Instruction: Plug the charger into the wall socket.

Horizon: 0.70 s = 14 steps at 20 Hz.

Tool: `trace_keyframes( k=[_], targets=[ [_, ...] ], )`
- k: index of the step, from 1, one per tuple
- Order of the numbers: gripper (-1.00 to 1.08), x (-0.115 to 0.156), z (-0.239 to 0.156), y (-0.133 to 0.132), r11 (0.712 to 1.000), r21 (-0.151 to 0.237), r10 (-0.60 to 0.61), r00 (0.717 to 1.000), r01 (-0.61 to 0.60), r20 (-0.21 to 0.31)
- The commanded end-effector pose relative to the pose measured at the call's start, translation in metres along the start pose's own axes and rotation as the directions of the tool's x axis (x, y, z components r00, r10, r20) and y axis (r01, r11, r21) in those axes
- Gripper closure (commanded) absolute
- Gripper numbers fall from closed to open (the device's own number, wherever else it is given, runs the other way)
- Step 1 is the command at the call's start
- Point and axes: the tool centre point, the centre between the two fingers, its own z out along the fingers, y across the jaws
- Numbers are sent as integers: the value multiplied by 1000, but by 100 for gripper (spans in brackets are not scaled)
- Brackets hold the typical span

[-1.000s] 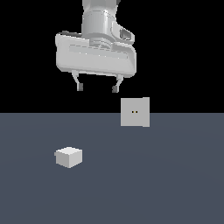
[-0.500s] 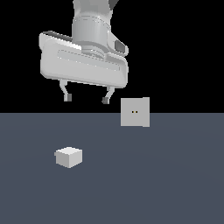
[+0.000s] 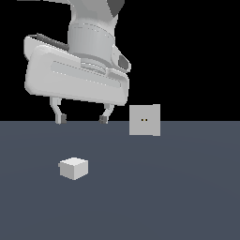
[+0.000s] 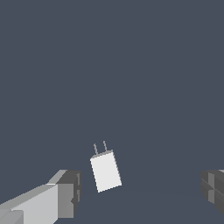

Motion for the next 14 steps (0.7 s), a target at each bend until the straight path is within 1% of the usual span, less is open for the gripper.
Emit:
trace_keyframes(
  k=[1,7,14],
  targets=[
    [-92,-4,7,-6,998,8,-57,998,57,-11],
    [-92,-12,21,-18,985,23,-171,985,172,-33],
    [-92,-19,32,-27,966,33,-254,966,256,-49]
  ],
)
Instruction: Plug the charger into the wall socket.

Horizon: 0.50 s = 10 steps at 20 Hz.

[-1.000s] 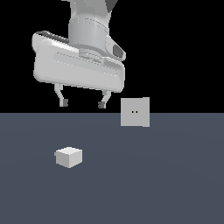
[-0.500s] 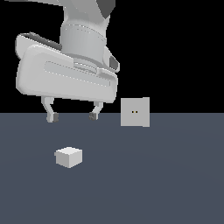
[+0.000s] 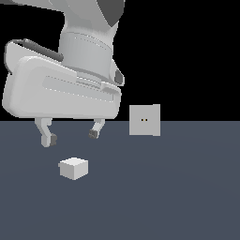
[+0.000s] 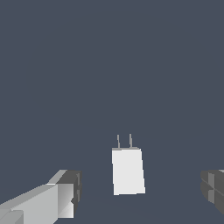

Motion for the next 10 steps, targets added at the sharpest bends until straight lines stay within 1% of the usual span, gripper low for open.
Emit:
trace_keyframes(
  k=[1,10],
  targets=[
    [-92,-1,3,-2,1000,3,-24,1000,24,-4],
    [-92,-3,6,-4,999,7,-44,999,44,-7]
  ],
)
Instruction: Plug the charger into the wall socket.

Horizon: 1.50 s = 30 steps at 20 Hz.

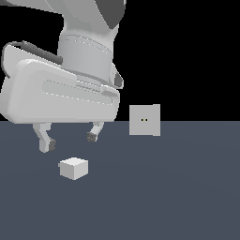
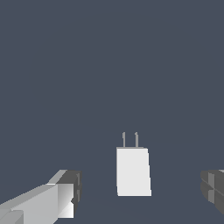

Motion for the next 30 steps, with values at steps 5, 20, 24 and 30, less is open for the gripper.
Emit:
trace_keyframes(
  k=[5,20,24,30],
  targets=[
    [-92,-2,7,0,1000,0,0,1000,0,0],
    [108,-12,49,0,1000,0,-2,1000,2,1],
    [108,-12,49,0,1000,0,-2,1000,2,1],
    [108,-12,49,0,1000,-1,-2,1000,2,1]
  ],
)
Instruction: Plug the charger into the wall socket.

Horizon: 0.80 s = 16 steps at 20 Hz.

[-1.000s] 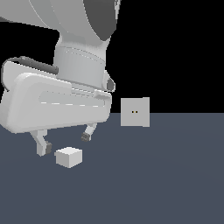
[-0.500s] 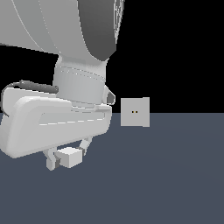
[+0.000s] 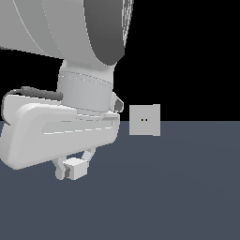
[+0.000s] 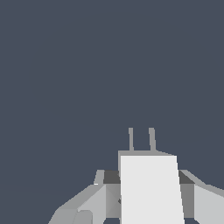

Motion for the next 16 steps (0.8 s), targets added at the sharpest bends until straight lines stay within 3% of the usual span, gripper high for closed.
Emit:
trace_keyframes(
  k=[1,8,16],
  targets=[
    [108,0,0,0,1000,0,1,1000,-1,0],
    [108,3,-4,8,998,-13,54,999,-54,-1],
    [108,9,-15,34,976,-49,213,977,-213,-9]
  ],
)
